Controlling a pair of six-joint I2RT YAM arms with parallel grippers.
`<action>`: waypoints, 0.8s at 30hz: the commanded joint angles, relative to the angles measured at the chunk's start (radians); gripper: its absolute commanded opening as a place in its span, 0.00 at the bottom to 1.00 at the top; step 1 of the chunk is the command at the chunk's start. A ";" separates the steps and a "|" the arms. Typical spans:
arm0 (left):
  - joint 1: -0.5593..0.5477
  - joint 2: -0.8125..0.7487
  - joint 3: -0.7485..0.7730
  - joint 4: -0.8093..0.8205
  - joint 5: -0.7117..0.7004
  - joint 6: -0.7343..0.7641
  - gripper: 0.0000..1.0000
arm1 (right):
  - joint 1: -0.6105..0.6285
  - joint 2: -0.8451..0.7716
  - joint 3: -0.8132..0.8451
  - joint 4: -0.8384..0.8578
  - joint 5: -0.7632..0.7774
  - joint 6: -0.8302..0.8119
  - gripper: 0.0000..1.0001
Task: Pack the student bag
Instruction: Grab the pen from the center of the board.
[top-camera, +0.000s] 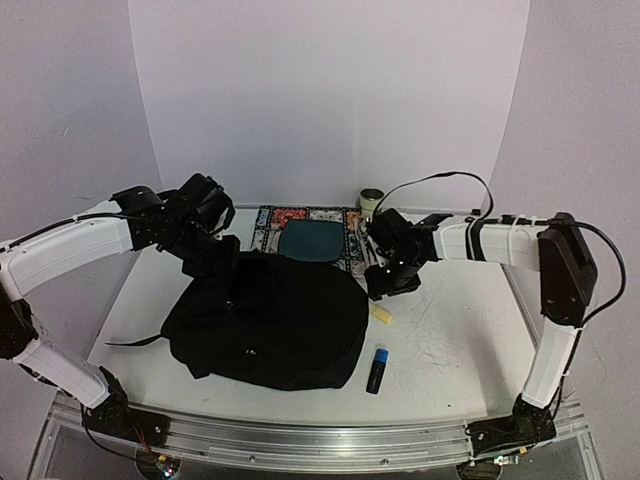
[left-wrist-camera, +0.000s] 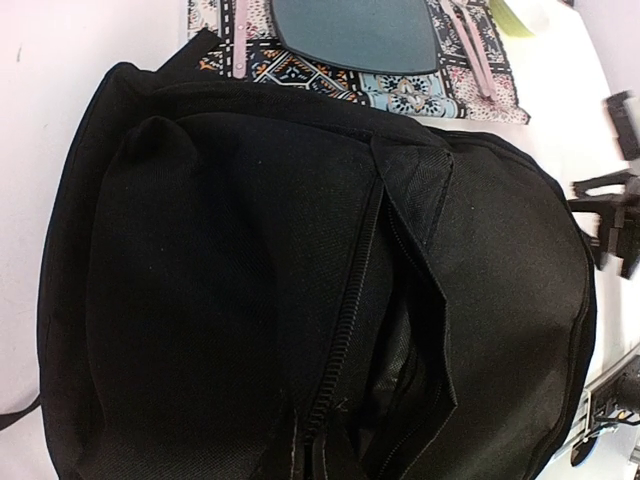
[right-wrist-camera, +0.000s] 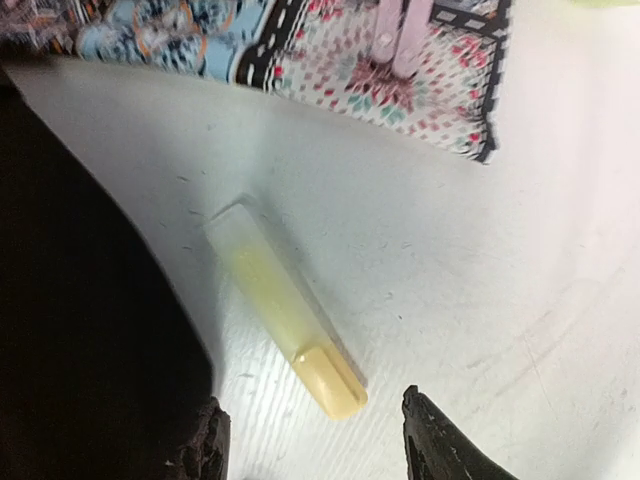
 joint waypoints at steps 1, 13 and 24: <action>0.017 -0.057 0.024 -0.001 -0.032 0.009 0.00 | -0.002 0.075 0.062 -0.051 0.002 -0.067 0.60; 0.019 -0.024 0.051 -0.003 -0.011 0.021 0.00 | -0.002 0.237 0.137 -0.065 -0.013 -0.113 0.52; 0.019 0.017 0.081 0.003 0.064 0.015 0.00 | -0.036 0.234 0.078 -0.076 -0.020 -0.115 0.29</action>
